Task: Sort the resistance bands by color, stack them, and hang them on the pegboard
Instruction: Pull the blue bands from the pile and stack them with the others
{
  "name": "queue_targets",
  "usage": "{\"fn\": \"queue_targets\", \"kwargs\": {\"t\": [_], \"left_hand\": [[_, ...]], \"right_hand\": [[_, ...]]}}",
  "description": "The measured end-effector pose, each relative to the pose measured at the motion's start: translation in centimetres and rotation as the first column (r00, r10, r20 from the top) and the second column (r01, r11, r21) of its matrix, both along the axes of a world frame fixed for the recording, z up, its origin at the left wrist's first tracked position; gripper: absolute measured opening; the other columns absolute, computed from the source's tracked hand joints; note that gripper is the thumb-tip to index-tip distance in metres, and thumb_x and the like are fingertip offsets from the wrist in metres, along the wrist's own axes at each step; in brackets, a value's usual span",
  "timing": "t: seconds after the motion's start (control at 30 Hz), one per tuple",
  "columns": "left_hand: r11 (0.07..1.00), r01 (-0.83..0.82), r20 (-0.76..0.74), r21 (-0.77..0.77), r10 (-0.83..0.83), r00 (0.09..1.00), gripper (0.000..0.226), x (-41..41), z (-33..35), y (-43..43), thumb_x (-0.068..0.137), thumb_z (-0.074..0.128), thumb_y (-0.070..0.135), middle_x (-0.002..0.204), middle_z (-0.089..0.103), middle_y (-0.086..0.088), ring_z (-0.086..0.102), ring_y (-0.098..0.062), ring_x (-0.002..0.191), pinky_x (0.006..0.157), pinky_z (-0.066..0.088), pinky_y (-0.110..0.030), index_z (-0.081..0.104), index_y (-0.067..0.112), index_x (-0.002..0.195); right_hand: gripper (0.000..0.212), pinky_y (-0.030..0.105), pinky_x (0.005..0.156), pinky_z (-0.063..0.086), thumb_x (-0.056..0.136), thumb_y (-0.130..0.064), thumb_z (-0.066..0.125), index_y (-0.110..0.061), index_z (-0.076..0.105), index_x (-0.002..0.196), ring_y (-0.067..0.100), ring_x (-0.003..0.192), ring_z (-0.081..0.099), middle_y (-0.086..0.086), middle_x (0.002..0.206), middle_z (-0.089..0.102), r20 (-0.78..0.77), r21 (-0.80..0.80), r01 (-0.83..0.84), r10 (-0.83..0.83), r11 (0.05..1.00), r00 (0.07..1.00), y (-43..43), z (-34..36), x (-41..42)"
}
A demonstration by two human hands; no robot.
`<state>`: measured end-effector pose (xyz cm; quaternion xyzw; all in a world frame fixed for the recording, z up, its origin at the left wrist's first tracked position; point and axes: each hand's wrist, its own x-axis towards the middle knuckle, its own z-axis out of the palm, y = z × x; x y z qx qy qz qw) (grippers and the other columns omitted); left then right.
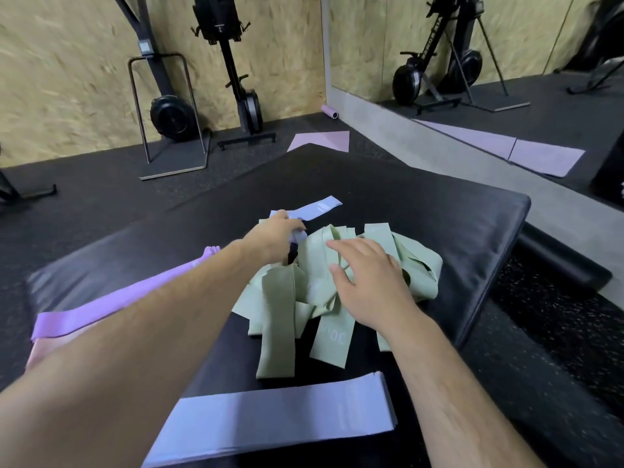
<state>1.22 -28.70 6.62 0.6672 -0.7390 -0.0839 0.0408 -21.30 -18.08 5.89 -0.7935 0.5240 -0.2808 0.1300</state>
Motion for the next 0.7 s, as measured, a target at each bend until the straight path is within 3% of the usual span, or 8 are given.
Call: {"fn": "queue_targets", "kwargs": {"t": [0.1, 0.2, 0.33, 0.5, 0.6, 0.7], "left_hand": [[0.992, 0.017, -0.019, -0.126, -0.019, 1.000, 0.020, 0.2, 0.1, 0.5, 0.095, 0.057, 0.015, 0.113, 0.050, -0.002, 0.058, -0.023, 0.098, 0.081, 0.046, -0.032, 0.073, 0.019, 0.107], [0.972, -0.023, -0.103, -0.236, -0.001, 0.995, 0.018, 0.4, 1.4, 1.7, 0.099, 0.058, 0.024, 0.102, 0.047, 0.000, 0.056, -0.020, 0.089, 0.078, 0.043, -0.030, 0.075, 0.018, 0.099], [0.933, -0.029, -0.265, -0.359, -0.072, 0.962, 0.014, 0.1, 4.7, 4.3, 0.098, 0.064, 0.025, 0.107, 0.051, 0.001, 0.053, -0.015, 0.089, 0.080, 0.043, -0.027, 0.070, 0.013, 0.091], [0.897, -0.001, -0.370, -0.442, -0.181, 0.911, 0.019, -1.2, 8.4, 10.3, 0.097, 0.066, 0.028, 0.104, 0.058, 0.005, 0.054, -0.005, 0.077, 0.065, 0.037, -0.015, 0.066, 0.013, 0.086], [0.918, -0.066, -0.444, -0.392, -0.126, 0.887, 0.021, -1.9, 9.1, 15.1, 0.097, 0.066, 0.033, 0.077, 0.056, 0.006, 0.048, -0.006, 0.064, 0.059, 0.037, -0.019, 0.066, 0.017, 0.083], [0.943, -0.080, -0.577, -0.322, -0.129, 0.807, 0.015, -2.3, 8.6, 20.0, 0.097, 0.066, 0.030, 0.076, 0.070, 0.003, 0.064, -0.012, 0.070, 0.071, 0.054, -0.039, 0.068, 0.023, 0.084]], "right_hand": [[0.041, 0.031, 0.109, 0.026, 0.104, -0.033, 0.045, -0.035, 0.047, 0.145, 0.006, 0.140, 0.029, -0.016, 0.143, 0.049, 0.011, -0.036, -0.004, 0.004, 0.999, 1.000, 0.0, 0.1, 0.1], [0.041, 0.032, 0.109, 0.027, 0.103, -0.032, 0.045, -0.034, 0.050, 0.144, 0.008, 0.138, 0.033, -0.015, 0.141, 0.052, 0.019, -0.044, -0.003, 0.004, 0.999, 1.000, 0.1, 0.2, 0.1], [0.038, 0.032, 0.109, 0.028, 0.103, -0.031, 0.048, -0.032, 0.053, 0.140, 0.009, 0.136, 0.038, -0.015, 0.137, 0.054, 0.045, -0.077, -0.019, 0.022, 0.997, 0.999, 1.0, 0.7, 0.2], [0.035, 0.037, 0.111, 0.039, 0.102, -0.031, 0.054, -0.027, 0.057, 0.136, 0.011, 0.130, 0.049, -0.012, 0.136, 0.058, 0.270, -0.135, -0.021, 0.057, 0.991, 0.961, 2.9, 1.7, 1.1], [0.042, 0.030, 0.109, 0.040, 0.099, -0.036, 0.060, -0.029, 0.051, 0.140, 0.004, 0.129, 0.047, -0.019, 0.136, 0.052, 0.439, -0.087, -0.045, 0.079, 0.995, 0.895, 4.9, 2.5, 2.2], [0.034, 0.019, 0.099, 0.040, 0.095, -0.038, 0.066, -0.037, 0.055, 0.127, -0.001, 0.122, 0.049, -0.024, 0.125, 0.055, 0.510, -0.052, -0.111, 0.122, 0.992, 0.851, 7.3, 3.1, 3.2]]}}
